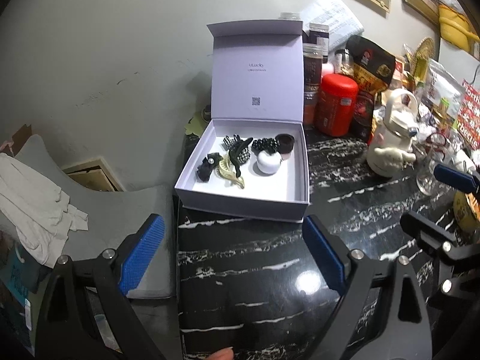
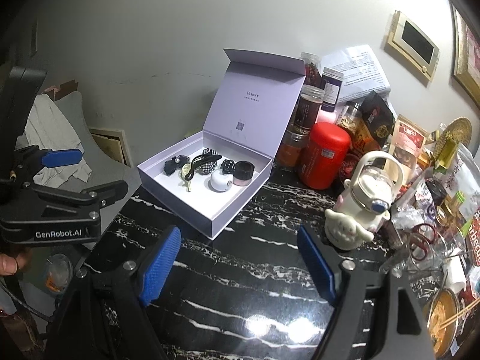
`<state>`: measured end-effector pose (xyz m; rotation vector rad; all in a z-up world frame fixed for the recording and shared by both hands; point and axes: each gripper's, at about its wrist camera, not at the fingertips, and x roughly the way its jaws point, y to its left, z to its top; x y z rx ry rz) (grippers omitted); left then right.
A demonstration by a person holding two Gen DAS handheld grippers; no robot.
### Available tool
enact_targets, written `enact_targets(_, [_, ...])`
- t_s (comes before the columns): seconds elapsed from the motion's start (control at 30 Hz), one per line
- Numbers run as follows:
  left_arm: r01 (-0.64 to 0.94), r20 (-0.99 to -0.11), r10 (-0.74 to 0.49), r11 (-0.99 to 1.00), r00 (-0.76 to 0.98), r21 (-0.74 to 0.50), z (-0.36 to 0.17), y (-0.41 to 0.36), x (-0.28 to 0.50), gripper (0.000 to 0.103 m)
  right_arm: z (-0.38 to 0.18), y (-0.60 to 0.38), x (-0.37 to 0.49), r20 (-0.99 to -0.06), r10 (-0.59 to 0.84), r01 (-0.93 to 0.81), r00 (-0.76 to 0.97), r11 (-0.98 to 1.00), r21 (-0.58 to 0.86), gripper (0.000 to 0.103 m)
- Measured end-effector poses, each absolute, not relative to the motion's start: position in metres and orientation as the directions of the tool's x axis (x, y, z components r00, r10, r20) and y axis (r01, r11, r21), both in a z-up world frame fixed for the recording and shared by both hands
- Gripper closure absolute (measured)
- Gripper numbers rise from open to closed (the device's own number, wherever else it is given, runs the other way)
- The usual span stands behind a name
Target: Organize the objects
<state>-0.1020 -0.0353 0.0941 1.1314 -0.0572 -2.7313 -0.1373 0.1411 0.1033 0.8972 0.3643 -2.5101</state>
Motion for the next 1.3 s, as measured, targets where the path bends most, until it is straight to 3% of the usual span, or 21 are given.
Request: enact_targets(1.3, [0.095,-0.714,-0.167,-0.986,-0.680,0.140,0.083,-0.018,-0.081,0.010,0.088,0.151,-0.122,-0.684,-0.299,0.481,-0.666,-0.873,-0.086,0.022])
